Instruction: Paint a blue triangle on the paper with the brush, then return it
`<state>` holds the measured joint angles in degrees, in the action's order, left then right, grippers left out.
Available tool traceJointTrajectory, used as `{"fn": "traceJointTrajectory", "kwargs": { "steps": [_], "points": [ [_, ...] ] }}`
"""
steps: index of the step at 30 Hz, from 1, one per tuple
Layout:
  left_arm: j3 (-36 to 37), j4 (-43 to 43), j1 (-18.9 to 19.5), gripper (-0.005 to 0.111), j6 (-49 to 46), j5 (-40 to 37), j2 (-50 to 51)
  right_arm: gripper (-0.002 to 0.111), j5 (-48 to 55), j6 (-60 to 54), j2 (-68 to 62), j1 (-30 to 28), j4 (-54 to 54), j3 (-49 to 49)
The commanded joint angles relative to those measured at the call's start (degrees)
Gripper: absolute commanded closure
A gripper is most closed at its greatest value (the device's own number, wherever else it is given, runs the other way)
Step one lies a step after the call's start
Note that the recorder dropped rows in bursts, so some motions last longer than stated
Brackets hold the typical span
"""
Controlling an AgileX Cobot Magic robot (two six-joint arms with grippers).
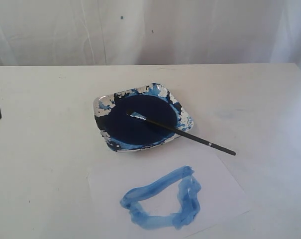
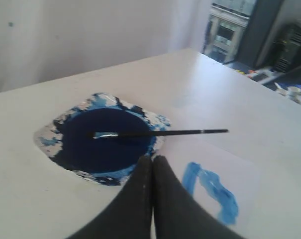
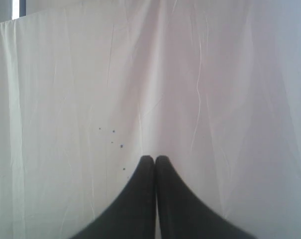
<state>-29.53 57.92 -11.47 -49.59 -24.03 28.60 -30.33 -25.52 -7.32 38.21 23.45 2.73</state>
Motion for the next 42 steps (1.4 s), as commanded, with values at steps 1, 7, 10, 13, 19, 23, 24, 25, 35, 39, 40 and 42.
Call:
{"fn": "traceJointTrajectory", "kwargs": {
  "steps": [1, 7, 10, 13, 19, 23, 24, 25, 35, 39, 40, 42],
  "points": [
    [0.4, 1.2, 0.0, 0.107, -0.1, -7.0, -1.3, 0.108, 0.1, 0.4, 0.7, -0.6, -0.7, -0.1],
    [0.4, 0.8, -1.7, 0.107, -0.1, -6.4, -2.0, 0.108, 0.1, 0.4, 0.7, -0.6, -0.7, -0.1],
    [0.4, 0.2, -1.8, 0.107, -0.4, -6.6, -3.1, 0.108, 0.1, 0.4, 0.7, -0.6, -0.4, -0.1],
    [3.2, -6.2, -1.7, 0.107, -2.9, -4.5, -14.9, 0.108, 0.1, 0.4, 0.7, -0.6, -0.4, -0.1],
    [8.2, -12.6, -1.7, 0.107, -3.1, -2.6, -28.6, 0.108, 0.2, 0.4, 0.9, -0.6, -0.4, -0.1],
    [10.6, -21.1, -1.7, 0.107, 2.1, 2.2, -27.8, 0.108, 0.6, 0.4, 0.9, -0.6, -0.3, -0.1],
    [12.7, -28.2, -1.7, 0.107, 11.2, 4.8, -27.9, 0.108, 0.6, 0.4, 0.9, -0.6, -0.3, -0.1],
    [14.3, -34.0, -1.7, 0.107, 18.8, 6.1, -27.9, 0.108, 0.6, 0.4, 0.9, -0.6, -0.3, -0.1],
    [28.1, -54.5, -1.7, 0.107, 43.2, 6.6, -27.9, 0.108, 0.6, 0.4, 0.9, -0.6, -0.3, -0.1],
    [29.5, -54.5, -1.7, 0.107, 43.3, 6.5, -27.9, 0.108, 0.6, 0.4, 0.9, -0.6, -0.3, -0.1],
    [29.5, -54.5, -1.7, 0.107, 43.3, 6.5, -27.9, 0.108, 0.6, 0.4, 0.9, -0.6, -0.3, -0.1],
    [29.5, -54.5, -1.7, 0.107, 43.2, 6.1, -28.6, 0.108, 0.6, 0.4, 0.9, -0.6, -0.3, -0.1]
  ]
}}
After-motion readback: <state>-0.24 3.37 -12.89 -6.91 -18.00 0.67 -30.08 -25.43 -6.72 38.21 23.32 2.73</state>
